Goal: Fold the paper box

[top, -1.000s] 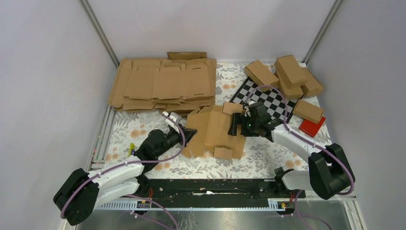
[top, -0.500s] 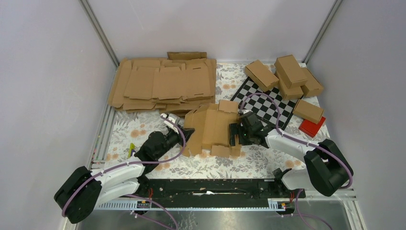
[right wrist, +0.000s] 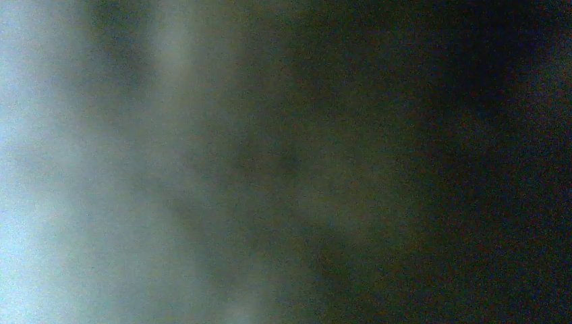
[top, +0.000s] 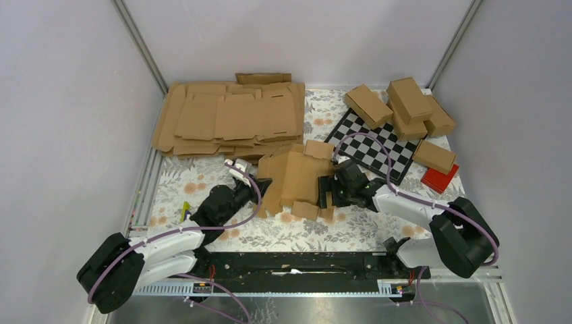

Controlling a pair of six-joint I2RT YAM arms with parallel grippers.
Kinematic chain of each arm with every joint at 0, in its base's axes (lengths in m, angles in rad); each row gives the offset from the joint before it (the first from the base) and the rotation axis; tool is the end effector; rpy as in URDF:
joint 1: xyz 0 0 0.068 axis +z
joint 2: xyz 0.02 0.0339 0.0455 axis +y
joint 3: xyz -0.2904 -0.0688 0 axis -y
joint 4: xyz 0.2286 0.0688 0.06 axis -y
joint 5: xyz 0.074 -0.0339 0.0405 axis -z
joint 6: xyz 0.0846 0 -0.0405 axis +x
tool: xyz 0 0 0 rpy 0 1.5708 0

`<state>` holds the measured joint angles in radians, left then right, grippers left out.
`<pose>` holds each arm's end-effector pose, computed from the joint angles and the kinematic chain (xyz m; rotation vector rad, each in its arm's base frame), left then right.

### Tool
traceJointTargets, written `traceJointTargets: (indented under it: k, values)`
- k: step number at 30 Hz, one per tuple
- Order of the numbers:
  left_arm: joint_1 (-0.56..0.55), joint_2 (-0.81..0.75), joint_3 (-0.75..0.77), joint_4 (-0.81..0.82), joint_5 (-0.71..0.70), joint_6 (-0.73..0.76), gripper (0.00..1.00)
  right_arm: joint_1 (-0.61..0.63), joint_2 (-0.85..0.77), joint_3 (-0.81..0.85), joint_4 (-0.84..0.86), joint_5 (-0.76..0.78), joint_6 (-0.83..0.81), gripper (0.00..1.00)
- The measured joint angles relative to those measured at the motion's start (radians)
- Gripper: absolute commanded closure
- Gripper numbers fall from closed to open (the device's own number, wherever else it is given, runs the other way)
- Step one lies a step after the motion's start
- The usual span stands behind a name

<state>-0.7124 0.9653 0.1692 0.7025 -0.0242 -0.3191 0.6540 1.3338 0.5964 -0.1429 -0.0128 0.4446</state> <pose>0.1643 -0.1392 0.2161 0.3177 1.6916 -0.7547 0.2076 0.1605 0.1642 -0.2687 2.5016 0.4862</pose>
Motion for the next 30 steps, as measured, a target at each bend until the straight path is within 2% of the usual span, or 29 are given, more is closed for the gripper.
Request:
traceJointTargets:
  k: [17, 25, 30]
  values:
    - [0.000, 0.023, 0.000, 0.002, -0.036, -0.023, 1.00, 0.101, -0.060, -0.024, 0.030, -0.111, -0.056, 0.00]
    - [0.000, 0.041, 0.000, 0.028, -0.032, -0.034, 1.00, 0.147, -0.035, -0.030, 0.045, -0.097, -0.108, 0.00]
    - [0.001, 0.080, 0.000, 0.086, 0.015, -0.042, 1.00, 0.153, -0.010, -0.022, 0.049, -0.024, -0.096, 0.00]
